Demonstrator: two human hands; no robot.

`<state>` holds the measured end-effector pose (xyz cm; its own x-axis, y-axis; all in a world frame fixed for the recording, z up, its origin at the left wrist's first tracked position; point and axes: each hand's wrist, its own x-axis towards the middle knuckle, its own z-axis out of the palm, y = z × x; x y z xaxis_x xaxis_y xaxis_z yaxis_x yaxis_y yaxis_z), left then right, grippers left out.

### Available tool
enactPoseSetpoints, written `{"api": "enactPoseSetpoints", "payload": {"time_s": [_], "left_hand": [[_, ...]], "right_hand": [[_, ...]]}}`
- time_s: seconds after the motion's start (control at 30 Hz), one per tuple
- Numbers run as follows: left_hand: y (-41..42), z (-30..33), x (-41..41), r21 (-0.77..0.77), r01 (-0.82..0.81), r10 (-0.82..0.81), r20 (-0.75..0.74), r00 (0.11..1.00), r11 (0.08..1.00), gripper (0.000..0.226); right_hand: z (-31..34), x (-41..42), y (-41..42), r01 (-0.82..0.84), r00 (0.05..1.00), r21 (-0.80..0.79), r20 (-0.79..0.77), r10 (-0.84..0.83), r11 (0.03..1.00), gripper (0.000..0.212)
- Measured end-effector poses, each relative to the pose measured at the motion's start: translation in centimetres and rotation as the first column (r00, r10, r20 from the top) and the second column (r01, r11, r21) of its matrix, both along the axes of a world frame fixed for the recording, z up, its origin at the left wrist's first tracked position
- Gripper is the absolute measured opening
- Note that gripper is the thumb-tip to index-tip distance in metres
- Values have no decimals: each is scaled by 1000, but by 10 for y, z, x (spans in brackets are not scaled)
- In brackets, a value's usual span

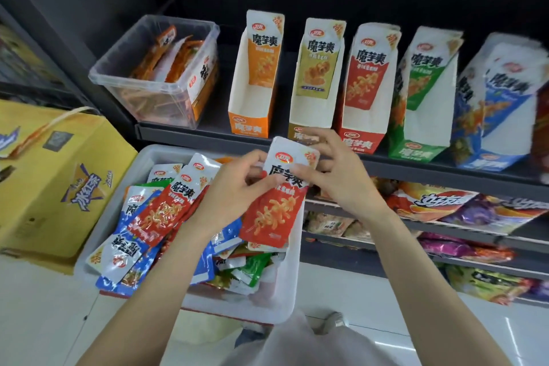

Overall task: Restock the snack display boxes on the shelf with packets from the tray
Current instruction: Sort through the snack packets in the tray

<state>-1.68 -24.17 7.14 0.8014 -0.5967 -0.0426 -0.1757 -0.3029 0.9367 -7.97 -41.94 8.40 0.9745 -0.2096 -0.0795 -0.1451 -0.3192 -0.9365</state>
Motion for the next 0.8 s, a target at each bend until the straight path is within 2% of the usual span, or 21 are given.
{"api": "enactPoseSetpoints", "payload": {"time_s": [0.07,0.13,0.17,0.23,0.27,0.33,0.4,0.43,0.5,0.6,0.7,0.8], "left_hand": [[-19,20,1,1,54,-53,120,991,999,21],[-40,35,7,-50,3,11,288,958,999,22],[-49,41,12,-91,-28,59,350,935,995,21],[-68,51,23,-114,-54,103,487,867,992,20],[-77,54,29,-85,-63,100,574,813,994,22],[-96,53,43,4,-95,63,725,686,995,24],[-114,45,55,110,-130,-12,805,593,985,26],[-123,39,59,171,-132,-65,817,573,976,27],[-136,27,63,254,-114,-147,811,566,961,30],[-146,14,64,326,-132,-202,806,556,936,39],[-149,8,67,357,-155,-219,804,554,921,48],[-148,4,71,369,-159,-232,807,543,916,51]], "right_hand": [[19,-2,-15,-30,996,-104,75,38,994,40],[39,-6,-37,25,987,-208,163,10,978,20],[49,-9,-50,97,978,-236,205,-48,967,15],[64,-13,-80,316,925,-326,317,-212,891,23],[71,-14,-94,426,877,-361,389,-282,829,27],[85,-12,-116,586,767,-332,521,-375,739,21],[95,-2,-132,673,691,-331,600,-403,661,15],[97,6,-139,692,680,-355,614,-401,629,16],[97,27,-147,676,706,-412,600,-376,611,22],[85,59,-153,583,804,-588,519,-292,561,26],[71,85,-152,428,902,-728,376,-210,535,29],[56,104,-155,330,944,-792,287,-164,513,35]]}}
